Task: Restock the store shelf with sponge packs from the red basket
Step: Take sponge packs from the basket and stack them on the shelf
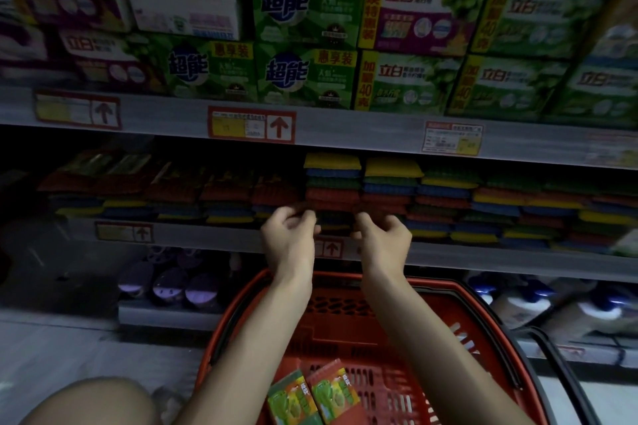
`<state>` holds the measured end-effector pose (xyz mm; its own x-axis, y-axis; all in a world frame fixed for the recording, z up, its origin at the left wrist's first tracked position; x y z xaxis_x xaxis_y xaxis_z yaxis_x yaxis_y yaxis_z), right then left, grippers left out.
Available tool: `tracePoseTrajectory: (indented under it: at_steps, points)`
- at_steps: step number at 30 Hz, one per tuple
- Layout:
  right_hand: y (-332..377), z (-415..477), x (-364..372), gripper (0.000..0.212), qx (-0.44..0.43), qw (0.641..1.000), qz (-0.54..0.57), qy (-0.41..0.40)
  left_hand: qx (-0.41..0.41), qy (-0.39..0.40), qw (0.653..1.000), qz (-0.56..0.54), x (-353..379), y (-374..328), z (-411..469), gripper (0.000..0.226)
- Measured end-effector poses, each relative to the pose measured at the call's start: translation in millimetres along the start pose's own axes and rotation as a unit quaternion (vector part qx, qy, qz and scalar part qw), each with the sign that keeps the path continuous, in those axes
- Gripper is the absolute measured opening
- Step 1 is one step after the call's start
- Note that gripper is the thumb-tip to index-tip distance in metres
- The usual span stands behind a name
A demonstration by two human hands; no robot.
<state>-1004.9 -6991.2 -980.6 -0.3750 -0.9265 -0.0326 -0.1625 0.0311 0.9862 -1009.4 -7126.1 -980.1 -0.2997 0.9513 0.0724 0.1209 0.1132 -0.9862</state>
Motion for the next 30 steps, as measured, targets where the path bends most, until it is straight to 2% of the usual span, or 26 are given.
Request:
tracePoseTrajectory:
  at_steps: [2,4,6,9,11,13,18,30]
  points:
    - [0.6,-9.8,-3.1,0.013,-0.057,0.996,-0.064,0.021,0.046,0.006,0.996,0.074,-3.1,2.7,-9.2,0.008]
    - [-2.8,-20.6,-5.9,0.022,-0.136,0.974,-0.180,0.036,0.144,0.021,0.966,0.211,-6.1,5.7,-20.4,0.014]
    - [-9.7,-26.4,-9.2,0.034,-0.226,0.926,-0.297,0.047,0.257,0.030,0.892,0.370,-8.1,11.4,-27.0,0.026]
    - [-21.1,-26.3,-15.2,0.051,-0.328,0.827,-0.451,0.070,0.338,0.042,0.784,0.519,-12.2,17.9,-27.3,0.042]
    - [-27.8,-23.2,-18.0,0.060,-0.367,0.766,-0.522,0.076,0.360,0.062,0.734,0.572,-14.5,19.1,-27.9,0.049]
    - [-31.2,-21.0,-18.1,0.068,-0.383,0.732,-0.558,0.081,0.368,0.079,0.701,0.605,-15.8,19.7,-27.6,0.056]
    - [-29.6,-20.0,-14.2,0.074,-0.391,0.699,-0.591,0.092,0.363,0.090,0.676,0.636,-14.3,20.2,-25.6,0.068]
    - [-25.2,-17.2,-12.0,0.073,-0.364,0.700,-0.605,0.106,0.331,0.100,0.676,0.650,-10.9,16.9,-21.6,0.067]
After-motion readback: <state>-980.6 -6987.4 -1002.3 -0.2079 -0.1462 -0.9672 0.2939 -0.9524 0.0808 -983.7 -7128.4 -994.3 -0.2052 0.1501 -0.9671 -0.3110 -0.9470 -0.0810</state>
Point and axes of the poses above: each hand's wrist, its own z-axis towards the middle knuckle, its own x-axis out of the palm, y = z × x, the point moved 3 cm from there along z, towards the middle knuckle, and after that the axes turned 11 degrees about y, right-handed, at the moved point
